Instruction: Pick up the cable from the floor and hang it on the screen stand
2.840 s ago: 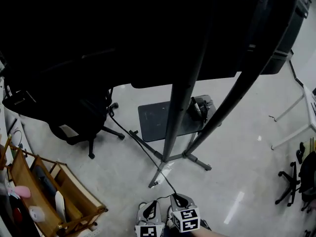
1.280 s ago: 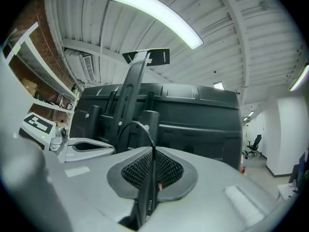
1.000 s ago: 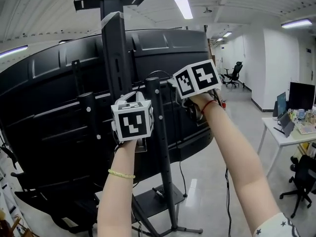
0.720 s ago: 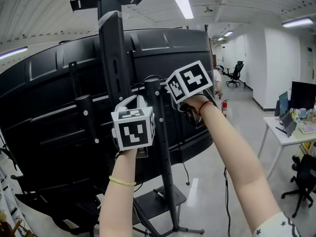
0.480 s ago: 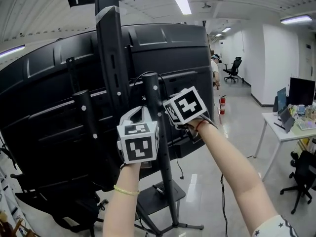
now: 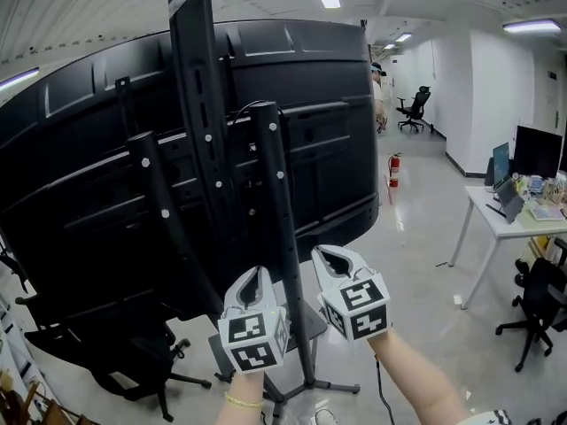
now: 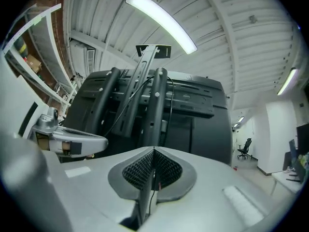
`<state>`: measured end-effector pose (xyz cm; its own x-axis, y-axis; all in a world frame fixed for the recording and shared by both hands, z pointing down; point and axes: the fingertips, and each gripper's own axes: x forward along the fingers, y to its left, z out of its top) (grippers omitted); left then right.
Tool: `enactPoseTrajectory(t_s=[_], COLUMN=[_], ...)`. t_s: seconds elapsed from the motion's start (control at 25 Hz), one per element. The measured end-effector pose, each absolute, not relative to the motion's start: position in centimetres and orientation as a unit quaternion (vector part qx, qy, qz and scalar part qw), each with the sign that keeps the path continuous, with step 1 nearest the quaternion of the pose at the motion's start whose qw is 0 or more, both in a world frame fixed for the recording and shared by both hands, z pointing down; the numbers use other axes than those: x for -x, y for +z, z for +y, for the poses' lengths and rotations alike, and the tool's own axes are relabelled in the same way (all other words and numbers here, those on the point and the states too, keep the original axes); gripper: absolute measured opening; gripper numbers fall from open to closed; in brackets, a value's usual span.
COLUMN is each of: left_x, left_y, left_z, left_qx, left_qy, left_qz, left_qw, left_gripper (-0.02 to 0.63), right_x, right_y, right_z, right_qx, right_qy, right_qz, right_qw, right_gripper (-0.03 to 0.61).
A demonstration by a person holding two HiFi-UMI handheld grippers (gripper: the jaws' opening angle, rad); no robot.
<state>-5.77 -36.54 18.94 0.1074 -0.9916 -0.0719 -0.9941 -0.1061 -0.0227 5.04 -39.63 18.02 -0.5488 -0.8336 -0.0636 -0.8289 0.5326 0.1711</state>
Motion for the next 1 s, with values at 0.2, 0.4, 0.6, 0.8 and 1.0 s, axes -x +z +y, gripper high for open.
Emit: enactPoseTrajectory(t_s=[0.2, 0.4, 0.6, 0.8, 1.0], left_x=[5.7, 5.0, 4.3, 3.5, 3.0], left_y=[25.4, 29.4, 30.9, 31.1, 31.1], left_z=[-33.2, -30.9, -30.0, -29.5, -29.4], left_qx=[0.736, 0.74, 0.743, 0.75, 0.753], left_qy=[0.015, 0.01, -0.009, -0.025, -0.023], left_qz=[0.676, 0.672, 0.668, 0.66, 0.657], left_qw=[0.004, -0.03, -0.031, -0.022, -0.021], left_gripper=[0.008, 0.006, 0.006, 0.006, 0.006], right_x=[-5.1, -5.9, -6.6, -6.9, -7.0], right_y=[25.0, 28.8, 30.4, 30.8, 30.8], right_z=[-35.3, -33.0, -31.9, -31.3, -31.1], right_qx=[-0.475, -0.479, -0.487, -0.491, -0.491], right_qy=[-0.037, 0.0, 0.017, 0.02, 0.017], right_qz=[-0.879, -0.878, -0.873, -0.871, -0.871], right_qw=[0.019, 0.016, 0.02, 0.019, 0.02], right_gripper=[0.0, -0.002, -0.002, -0.002, -0.002])
